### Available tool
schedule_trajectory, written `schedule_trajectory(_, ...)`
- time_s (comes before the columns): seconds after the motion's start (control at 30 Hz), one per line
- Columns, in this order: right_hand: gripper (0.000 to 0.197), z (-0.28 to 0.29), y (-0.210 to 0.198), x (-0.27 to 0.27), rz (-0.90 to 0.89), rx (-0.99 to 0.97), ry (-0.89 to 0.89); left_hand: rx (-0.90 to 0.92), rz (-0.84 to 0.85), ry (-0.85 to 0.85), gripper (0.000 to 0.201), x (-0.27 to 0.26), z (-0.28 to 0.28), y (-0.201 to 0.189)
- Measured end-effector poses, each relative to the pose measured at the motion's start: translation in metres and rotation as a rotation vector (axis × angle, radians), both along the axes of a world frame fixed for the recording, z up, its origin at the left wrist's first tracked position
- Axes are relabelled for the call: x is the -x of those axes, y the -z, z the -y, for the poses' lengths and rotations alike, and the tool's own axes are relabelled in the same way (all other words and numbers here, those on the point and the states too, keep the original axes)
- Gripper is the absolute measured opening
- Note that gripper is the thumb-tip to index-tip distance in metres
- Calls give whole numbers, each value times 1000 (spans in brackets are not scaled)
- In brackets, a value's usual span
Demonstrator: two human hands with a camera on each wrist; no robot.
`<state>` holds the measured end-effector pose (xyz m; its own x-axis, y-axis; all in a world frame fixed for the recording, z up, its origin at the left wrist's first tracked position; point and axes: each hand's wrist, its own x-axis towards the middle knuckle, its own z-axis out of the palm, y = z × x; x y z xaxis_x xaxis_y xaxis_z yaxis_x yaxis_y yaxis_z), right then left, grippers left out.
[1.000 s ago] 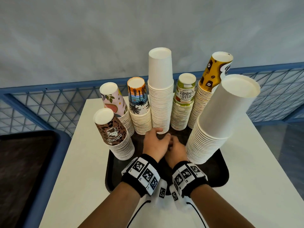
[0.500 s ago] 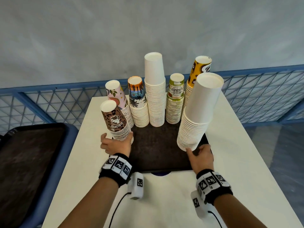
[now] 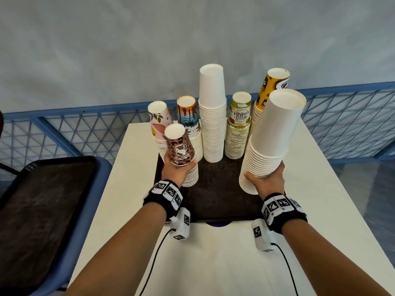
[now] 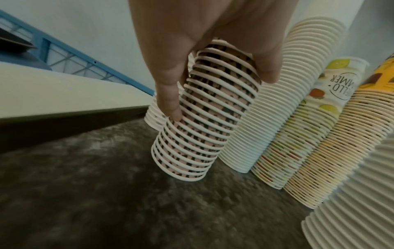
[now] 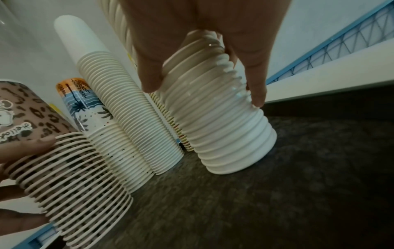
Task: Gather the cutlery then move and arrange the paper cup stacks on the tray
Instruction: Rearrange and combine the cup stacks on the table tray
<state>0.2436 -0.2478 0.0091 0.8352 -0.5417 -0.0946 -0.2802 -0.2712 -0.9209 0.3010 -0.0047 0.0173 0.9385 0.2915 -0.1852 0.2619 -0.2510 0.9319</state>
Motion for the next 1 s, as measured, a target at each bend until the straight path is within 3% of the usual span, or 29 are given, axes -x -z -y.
schedule_trajectory(0.5,101,-5,4,-3,37,-33,-74,-12,96,-30,87,-9,25,-3)
schedule_trajectory(0.83,101,-27,5,-9,19,-68,-186,-26,36,57,88,-8,17,-1)
schedule_trajectory(1.0,100,-39,6,-9,-2,-63,-257,-29,-70,156,101,-3,9,0)
